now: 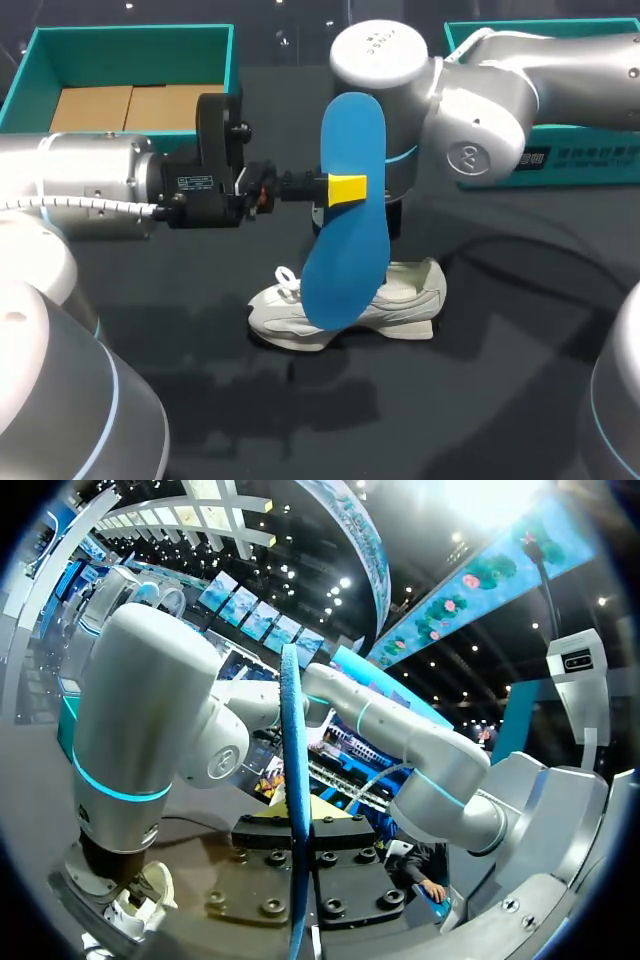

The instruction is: Take the shoe out of the shoebox, open the shoe tongue, remove and reinsert the insole, then place the shoe into the shoebox

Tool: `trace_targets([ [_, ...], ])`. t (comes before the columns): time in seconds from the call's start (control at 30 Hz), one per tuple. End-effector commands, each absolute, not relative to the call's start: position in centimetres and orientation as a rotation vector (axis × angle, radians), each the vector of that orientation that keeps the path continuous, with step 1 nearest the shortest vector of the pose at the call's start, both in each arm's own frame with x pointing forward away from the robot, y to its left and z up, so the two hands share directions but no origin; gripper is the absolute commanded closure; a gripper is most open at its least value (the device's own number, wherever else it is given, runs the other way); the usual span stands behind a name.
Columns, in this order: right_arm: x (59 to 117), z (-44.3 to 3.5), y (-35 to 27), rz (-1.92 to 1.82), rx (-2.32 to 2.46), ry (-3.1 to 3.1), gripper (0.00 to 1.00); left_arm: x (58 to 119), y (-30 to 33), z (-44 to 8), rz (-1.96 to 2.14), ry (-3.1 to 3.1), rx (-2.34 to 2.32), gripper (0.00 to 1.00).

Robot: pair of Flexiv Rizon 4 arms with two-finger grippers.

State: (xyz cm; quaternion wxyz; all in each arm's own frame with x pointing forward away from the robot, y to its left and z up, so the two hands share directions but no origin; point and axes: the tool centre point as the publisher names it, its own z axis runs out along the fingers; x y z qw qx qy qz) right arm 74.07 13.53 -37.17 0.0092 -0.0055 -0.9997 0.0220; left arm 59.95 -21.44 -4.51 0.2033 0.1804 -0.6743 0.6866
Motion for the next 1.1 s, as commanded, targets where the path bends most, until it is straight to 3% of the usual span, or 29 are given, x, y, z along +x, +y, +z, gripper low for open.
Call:
trace_targets([
  [0.03,74.0,-37.7,13.9,0.079,-0.015,-3.119,0.71,59.8,-21.6,-4.6,1.92,-1.879,0.506,1.0],
  [0.07,73.9,-37.7,13.9,0.079,-0.015,-3.118,0.8,59.8,-21.6,-4.6,1.92,-1.879,0.506,1.0],
  [0.1,73.9,-37.8,13.8,0.08,-0.016,-3.117,0.96,59.8,-21.6,-4.6,1.92,-1.879,0.506,1.0],
  [0.13,73.8,-37.8,13.8,0.077,-0.018,-3.115,1.0,59.8,-21.6,-4.6,1.92,-1.879,0.506,1.0],
  [0.7,73.1,-34.5,12.7,0.077,-0.236,-3.046,1.0,59.8,-21.6,-4.6,1.92,-1.879,0.506,1.0],
  [0.87,72.5,-33.2,12.1,-0.199,-0.524,-2.926,1.0,59.8,-21.6,-4.6,1.92,-1.879,0.506,1.0],
  [1.1,72.5,-33.2,12.1,-0.199,-0.524,-2.926,1.0,59.8,-21.6,-4.6,1.92,-1.879,0.506,1.0],
])
